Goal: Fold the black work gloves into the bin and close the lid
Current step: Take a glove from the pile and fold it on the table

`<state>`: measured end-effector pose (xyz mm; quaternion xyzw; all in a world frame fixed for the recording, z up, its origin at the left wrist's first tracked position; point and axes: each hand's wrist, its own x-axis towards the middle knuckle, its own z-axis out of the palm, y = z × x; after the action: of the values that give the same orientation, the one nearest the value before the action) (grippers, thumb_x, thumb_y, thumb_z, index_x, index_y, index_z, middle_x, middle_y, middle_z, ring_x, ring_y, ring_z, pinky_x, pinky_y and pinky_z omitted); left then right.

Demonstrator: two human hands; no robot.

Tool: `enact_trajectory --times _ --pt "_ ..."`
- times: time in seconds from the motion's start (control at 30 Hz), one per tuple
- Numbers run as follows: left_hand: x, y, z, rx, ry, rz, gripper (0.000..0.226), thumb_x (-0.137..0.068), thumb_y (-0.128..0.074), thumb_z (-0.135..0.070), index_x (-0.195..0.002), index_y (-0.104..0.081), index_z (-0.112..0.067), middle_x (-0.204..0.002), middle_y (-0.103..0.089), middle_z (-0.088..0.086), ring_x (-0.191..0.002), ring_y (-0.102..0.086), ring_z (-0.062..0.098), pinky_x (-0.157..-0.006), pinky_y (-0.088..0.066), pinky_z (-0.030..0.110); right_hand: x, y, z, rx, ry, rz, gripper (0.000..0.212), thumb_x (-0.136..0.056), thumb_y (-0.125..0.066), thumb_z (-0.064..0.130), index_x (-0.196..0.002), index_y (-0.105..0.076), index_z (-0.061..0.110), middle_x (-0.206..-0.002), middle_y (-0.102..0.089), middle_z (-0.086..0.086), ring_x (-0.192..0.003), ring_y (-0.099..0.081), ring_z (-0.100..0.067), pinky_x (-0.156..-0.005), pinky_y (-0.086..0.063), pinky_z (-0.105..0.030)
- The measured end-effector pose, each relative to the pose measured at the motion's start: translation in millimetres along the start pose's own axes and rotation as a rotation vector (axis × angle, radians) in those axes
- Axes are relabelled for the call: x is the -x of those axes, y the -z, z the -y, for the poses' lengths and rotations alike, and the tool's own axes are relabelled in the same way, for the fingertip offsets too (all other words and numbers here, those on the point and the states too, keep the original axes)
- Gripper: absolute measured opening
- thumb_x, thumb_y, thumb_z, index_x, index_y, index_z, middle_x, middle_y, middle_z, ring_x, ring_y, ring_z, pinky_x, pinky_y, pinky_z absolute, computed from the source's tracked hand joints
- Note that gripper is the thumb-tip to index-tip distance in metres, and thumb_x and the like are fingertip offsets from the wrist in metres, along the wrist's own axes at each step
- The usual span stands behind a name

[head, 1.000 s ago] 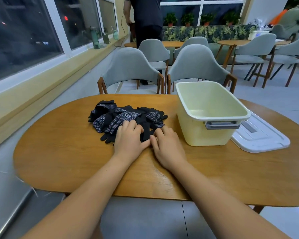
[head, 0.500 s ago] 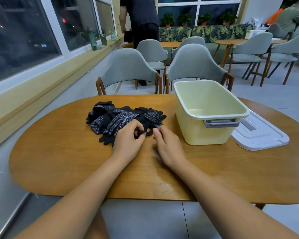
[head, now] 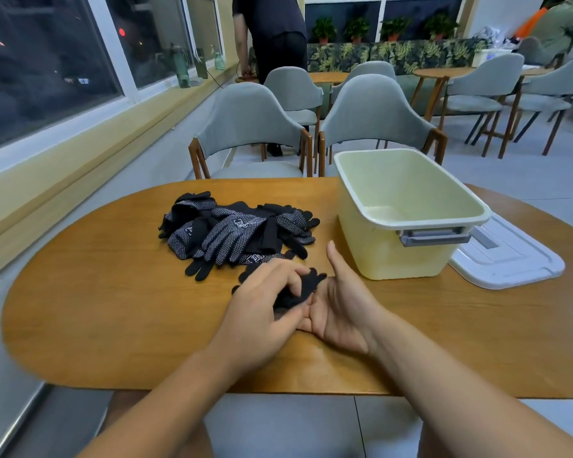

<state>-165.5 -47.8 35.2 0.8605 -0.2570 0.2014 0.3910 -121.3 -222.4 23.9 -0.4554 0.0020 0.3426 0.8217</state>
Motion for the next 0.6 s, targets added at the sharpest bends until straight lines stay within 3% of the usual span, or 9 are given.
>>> enact_trajectory --times 0.07,0.13,0.2,0.37,0.5,0.6 --pt "14.1 2.2 -6.4 0.020 -0.012 0.048 0.030 -0.086 -0.080 -0.002 -0.091 -0.057 -0.020 -0.129 -0.065 -0.012 -0.128 -0.062 0.016 -0.101 -0.050 0.036 11.5 -2.1 -3.6 -0.050 0.018 -0.003 0.100 -0.101 -0.031 0.084 -0.148 -0.061 0.001 -0.161 -0.042 -0.036 -0.152 -0.040 -0.049 -0.130 -0.029 -0.059" --pt "29.1 4.0 -9.8 0.029 -0.021 0.103 0.029 -0.087 -0.081 -0.004 -0.091 -0.058 -0.020 -0.131 -0.064 -0.013 -0.129 -0.061 0.016 -0.101 -0.050 0.036 23.4 -1.6 -4.8 -0.054 0.037 -0.010 0.095 -0.104 -0.032 0.078 -0.147 -0.062 -0.002 -0.152 -0.057 -0.031 -0.138 -0.059 -0.043 -0.121 -0.045 -0.056" --pt "43.3 5.8 -13.0 0.026 -0.004 0.146 0.029 -0.089 -0.082 -0.008 -0.092 -0.057 -0.023 -0.135 -0.061 -0.015 -0.129 -0.061 0.015 -0.100 -0.050 0.037 35.2 -2.2 -6.4 -0.052 0.038 0.000 0.090 -0.106 -0.036 0.074 -0.148 -0.061 -0.002 -0.149 -0.062 -0.026 -0.130 -0.066 -0.039 -0.111 -0.055 -0.052" --pt "63.5 7.3 -25.0 0.047 0.022 0.170 0.027 -0.091 -0.082 -0.013 -0.092 -0.058 -0.026 -0.134 -0.059 -0.019 -0.124 -0.062 0.013 -0.095 -0.051 0.032 56.6 -1.0 -14.9 -0.038 0.061 -0.037 0.080 -0.108 -0.043 0.067 -0.152 -0.056 0.001 -0.149 -0.062 -0.023 -0.140 -0.060 -0.039 -0.118 -0.047 -0.057" --pt "70.2 10.4 -30.4 0.065 0.031 0.231 0.019 -0.095 -0.081 -0.024 -0.098 -0.063 -0.027 -0.133 -0.061 -0.019 -0.127 -0.061 0.011 -0.099 -0.048 0.027 67.9 -2.0 -19.1 -0.066 0.051 -0.062 0.072 -0.110 -0.043 0.060 -0.147 -0.061 0.001 -0.143 -0.067 -0.022 -0.130 -0.068 -0.035 -0.111 -0.056 -0.050" --pt "74.3 14.1 -34.1 0.123 0.064 0.266 0.019 -0.097 -0.076 -0.039 -0.112 -0.069 -0.031 -0.129 -0.065 -0.017 -0.125 -0.062 0.012 -0.098 -0.049 0.026 73.3 -5.1 -23.3 -0.068 0.046 -0.094 0.066 -0.111 -0.045 0.056 -0.141 -0.065 0.000 -0.133 -0.073 -0.021 -0.116 -0.075 -0.031 -0.097 -0.063 -0.042"
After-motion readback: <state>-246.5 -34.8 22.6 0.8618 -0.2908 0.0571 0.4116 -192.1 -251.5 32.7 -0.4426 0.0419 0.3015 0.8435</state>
